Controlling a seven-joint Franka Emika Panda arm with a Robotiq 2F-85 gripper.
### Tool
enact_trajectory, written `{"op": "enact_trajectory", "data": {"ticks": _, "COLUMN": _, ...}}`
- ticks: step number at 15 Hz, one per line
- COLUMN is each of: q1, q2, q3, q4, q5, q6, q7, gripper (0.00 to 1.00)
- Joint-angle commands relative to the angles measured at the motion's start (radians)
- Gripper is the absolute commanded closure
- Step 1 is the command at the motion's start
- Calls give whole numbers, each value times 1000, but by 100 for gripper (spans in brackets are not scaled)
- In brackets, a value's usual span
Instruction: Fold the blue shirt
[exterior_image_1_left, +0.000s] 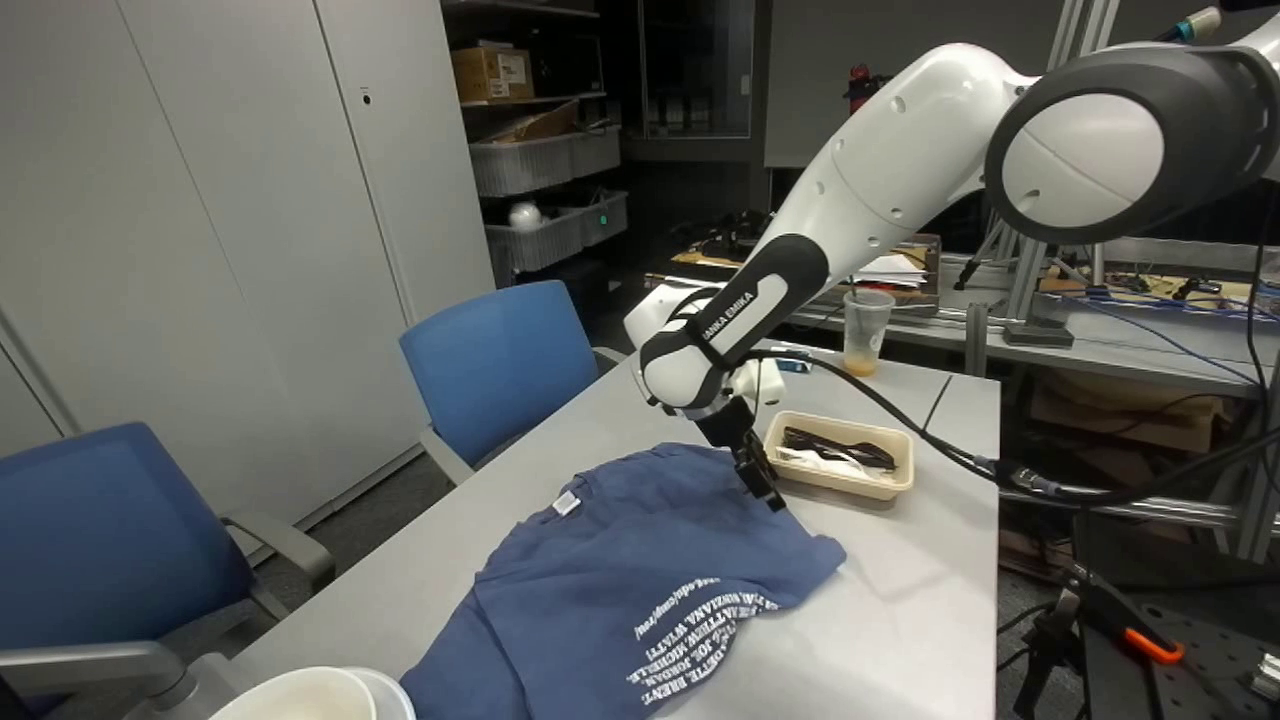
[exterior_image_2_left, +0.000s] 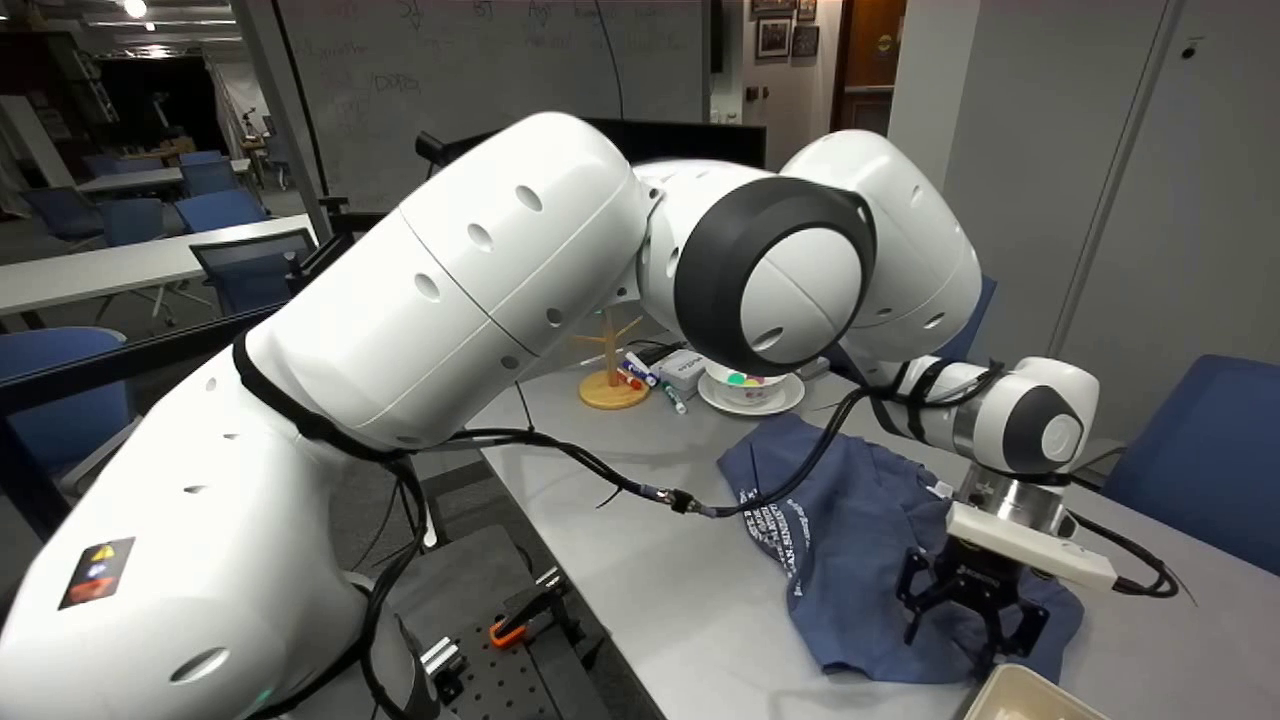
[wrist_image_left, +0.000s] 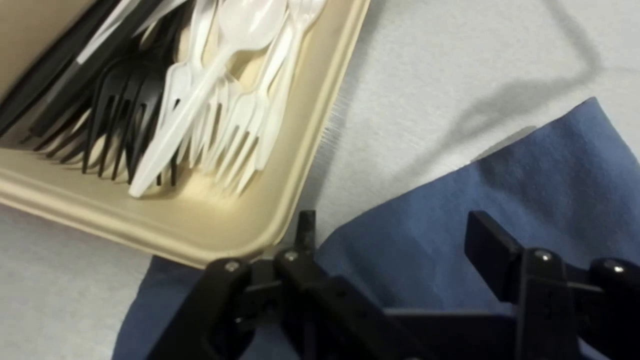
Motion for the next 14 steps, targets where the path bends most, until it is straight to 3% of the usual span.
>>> {"op": "enact_trajectory", "data": {"ticks": 1, "q1": 10, "q2": 0, "q3": -15, "q4": 5, "q5": -15, "q6": 27, "q7": 65, "gripper": 22}}
{"op": "enact_trajectory", "data": {"ticks": 12, "q1": 4, "q2": 2, "q3": -5, "q4": 13, "q5": -1, "q6": -23, "q7": 99, "gripper": 22}}
{"op": "enact_trajectory", "data": {"ticks": 14, "q1": 9, "q2": 0, "q3": -12, "q4": 6, "q5": 1, "q6": 2, "q7": 142, "gripper": 15}}
